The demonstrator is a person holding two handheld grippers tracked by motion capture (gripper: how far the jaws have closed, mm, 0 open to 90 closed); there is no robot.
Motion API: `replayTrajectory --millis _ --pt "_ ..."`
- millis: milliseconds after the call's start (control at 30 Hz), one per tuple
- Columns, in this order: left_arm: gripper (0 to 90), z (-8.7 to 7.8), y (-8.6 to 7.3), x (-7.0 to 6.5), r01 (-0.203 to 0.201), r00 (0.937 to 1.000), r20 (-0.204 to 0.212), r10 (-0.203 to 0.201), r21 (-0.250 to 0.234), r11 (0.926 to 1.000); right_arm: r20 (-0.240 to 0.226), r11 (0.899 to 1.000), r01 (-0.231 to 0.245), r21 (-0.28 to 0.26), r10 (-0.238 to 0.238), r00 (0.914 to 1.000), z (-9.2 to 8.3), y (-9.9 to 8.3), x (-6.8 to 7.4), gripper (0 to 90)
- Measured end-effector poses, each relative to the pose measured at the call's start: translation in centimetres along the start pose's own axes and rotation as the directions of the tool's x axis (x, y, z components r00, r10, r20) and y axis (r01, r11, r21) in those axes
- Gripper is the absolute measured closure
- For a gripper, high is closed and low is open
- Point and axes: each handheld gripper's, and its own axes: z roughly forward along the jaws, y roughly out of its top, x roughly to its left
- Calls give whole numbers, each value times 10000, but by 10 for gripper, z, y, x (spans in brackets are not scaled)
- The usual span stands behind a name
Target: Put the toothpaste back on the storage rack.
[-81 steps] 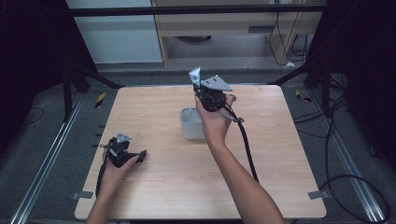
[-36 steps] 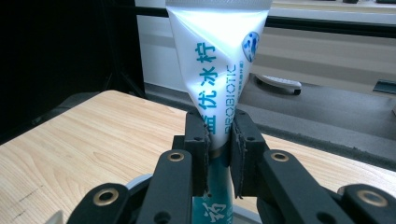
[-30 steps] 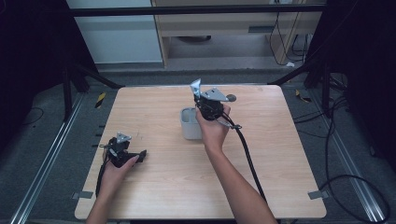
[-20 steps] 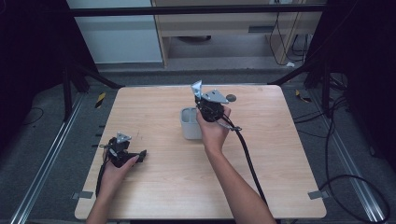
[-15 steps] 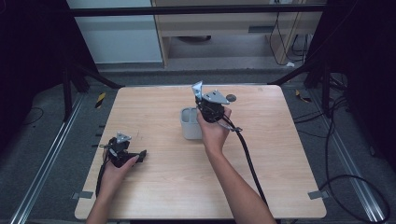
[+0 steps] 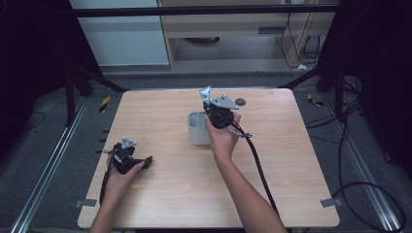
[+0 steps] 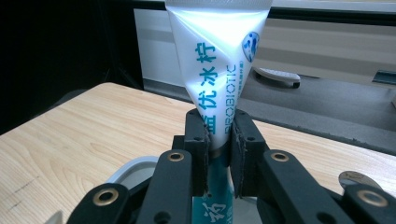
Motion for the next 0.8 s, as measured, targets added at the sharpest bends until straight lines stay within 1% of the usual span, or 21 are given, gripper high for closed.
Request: replayTrajectory --millis 267,400,533,633,800 --pt "0 0 0 0 28 10000 2 -28 -19 10000 -110 10000 77 31 -77 9999 -1 -1 4 789" --pt "0 0 0 0 11 10000 -2 -11 -22 10000 -194 9998 191 66 -190 9996 -1 -3 8 789" --pt "0 0 0 0 9 10000 -2 -9 -20 10000 -272 9996 199 206 -193 9994 -1 -6 10 789" --pt "0 0 0 0 12 10000 -1 -12 -22 10000 -275 9990 316 330 -307 9991 0 -9 10 789" --pt "0 0 0 0 12 10000 1 -12 -23 10000 -343 9984 299 473 -283 9990 0 -12 9 788"
